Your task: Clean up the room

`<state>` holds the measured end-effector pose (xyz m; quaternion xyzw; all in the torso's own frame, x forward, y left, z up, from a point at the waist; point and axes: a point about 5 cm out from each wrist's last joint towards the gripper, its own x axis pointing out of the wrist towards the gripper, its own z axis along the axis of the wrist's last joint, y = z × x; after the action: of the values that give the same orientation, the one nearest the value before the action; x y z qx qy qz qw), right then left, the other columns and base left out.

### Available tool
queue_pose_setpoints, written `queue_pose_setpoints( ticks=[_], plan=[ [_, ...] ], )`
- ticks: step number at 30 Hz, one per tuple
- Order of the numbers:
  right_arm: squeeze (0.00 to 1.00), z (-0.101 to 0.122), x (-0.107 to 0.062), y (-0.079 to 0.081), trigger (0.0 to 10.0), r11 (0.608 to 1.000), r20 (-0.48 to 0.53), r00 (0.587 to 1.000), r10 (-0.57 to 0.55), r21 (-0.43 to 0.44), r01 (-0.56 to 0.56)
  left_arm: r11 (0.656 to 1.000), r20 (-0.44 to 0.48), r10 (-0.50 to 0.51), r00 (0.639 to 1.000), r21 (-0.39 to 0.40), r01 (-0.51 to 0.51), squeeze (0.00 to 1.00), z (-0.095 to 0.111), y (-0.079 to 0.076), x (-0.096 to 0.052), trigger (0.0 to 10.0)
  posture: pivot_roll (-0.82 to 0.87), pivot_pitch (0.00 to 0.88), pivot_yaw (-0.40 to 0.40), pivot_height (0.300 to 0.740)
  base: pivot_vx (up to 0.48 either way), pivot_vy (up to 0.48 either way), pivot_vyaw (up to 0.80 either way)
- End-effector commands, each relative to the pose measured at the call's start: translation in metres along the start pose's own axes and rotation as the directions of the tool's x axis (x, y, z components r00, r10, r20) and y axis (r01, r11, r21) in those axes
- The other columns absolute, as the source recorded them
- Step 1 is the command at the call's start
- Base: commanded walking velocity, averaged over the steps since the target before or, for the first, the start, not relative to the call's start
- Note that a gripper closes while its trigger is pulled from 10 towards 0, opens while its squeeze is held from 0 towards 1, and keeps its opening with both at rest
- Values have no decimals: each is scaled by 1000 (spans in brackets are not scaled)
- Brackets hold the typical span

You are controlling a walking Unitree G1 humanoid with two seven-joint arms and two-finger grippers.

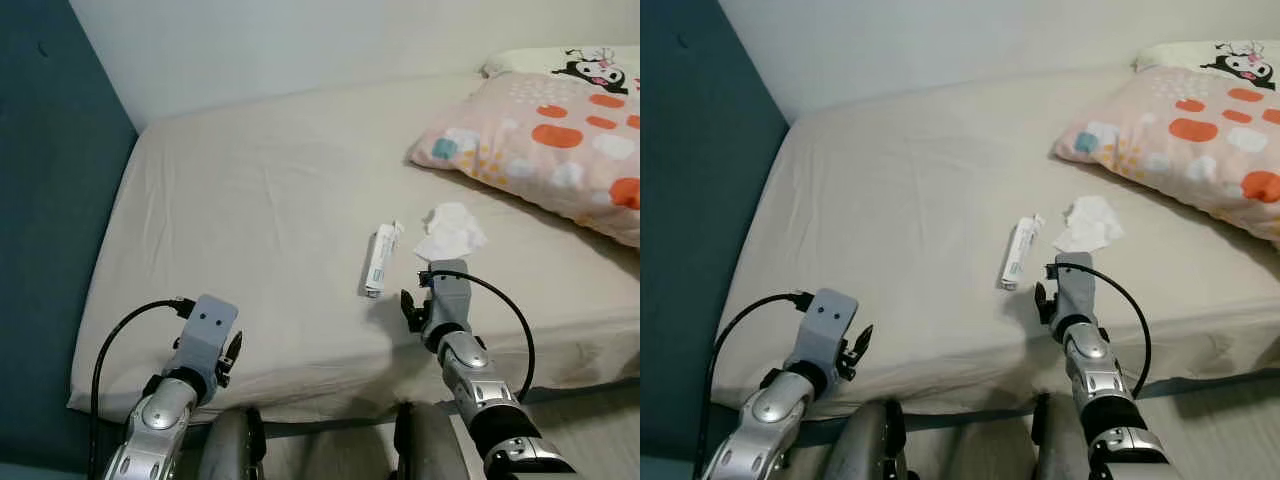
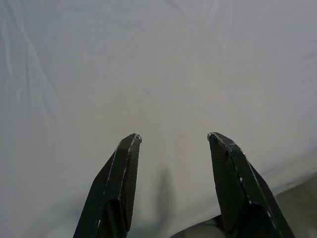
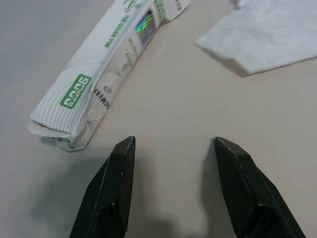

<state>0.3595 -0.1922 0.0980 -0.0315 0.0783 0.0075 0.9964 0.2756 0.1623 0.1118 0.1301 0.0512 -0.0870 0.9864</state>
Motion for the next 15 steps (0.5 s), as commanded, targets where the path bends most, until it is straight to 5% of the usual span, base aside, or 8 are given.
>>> queue_pose_setpoints(
  ticks=[1,14,15],
  plan=[
    [0,-1,0,-5,10000,1000,6,1000,-14,11,14,1000,27,-4,1000,-4,4,0,1,4,-5,10000,132,330,58,569,0,0,0],
    [0,27,9,-36,10000,992,44,992,-122,24,121,990,211,-136,968,-4,140,0,44,-4,-8,10000,160,359,54,569,0,0,0],
    [1000,29,10,-40,10000,990,46,989,-138,27,137,989,222,-141,965,-3,145,0,47,-4,-8,10000,166,363,56,569,0,0,0]
  ],
)
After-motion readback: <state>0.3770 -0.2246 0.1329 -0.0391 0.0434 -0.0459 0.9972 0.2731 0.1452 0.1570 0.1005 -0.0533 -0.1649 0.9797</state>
